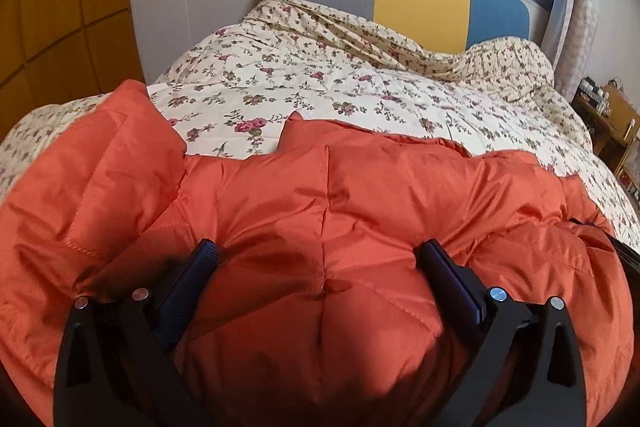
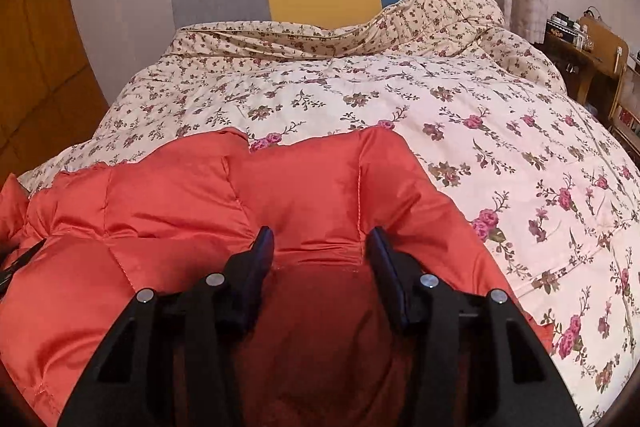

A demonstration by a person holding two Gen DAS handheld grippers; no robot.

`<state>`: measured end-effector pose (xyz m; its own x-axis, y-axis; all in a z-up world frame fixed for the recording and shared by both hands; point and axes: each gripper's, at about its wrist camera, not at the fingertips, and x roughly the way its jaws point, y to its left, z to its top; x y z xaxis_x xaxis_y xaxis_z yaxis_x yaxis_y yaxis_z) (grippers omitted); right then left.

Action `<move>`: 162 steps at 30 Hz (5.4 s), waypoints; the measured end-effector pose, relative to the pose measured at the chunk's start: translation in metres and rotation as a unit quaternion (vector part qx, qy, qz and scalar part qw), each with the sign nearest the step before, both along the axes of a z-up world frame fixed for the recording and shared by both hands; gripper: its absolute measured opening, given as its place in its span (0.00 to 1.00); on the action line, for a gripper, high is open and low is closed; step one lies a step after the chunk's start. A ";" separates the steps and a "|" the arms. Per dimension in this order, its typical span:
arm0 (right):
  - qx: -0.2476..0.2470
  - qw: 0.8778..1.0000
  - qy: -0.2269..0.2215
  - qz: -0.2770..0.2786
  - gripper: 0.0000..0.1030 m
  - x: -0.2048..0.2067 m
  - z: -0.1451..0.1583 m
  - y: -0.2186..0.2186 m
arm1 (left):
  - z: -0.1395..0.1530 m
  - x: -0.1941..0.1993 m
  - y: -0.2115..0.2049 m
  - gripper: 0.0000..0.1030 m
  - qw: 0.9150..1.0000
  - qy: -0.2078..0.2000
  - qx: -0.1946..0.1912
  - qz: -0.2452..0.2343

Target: Fold large clothes

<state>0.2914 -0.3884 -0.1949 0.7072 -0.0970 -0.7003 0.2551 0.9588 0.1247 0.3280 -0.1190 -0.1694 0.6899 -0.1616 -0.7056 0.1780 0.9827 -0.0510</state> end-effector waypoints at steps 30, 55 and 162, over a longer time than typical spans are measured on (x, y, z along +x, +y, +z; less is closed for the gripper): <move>-0.010 1.000 0.002 0.003 0.50 -0.001 0.002 0.005 | -0.007 0.003 0.120 0.97 0.991 0.013 -0.051 0.127; -0.042 0.996 -0.015 0.083 0.59 -0.045 0.016 0.083 | 0.000 -0.098 0.087 0.97 0.995 -0.030 0.017 0.089; 0.127 0.990 -0.045 -0.030 0.29 -0.238 0.031 -0.039 | 0.113 -0.223 -0.062 0.19 0.960 -0.223 0.044 -0.165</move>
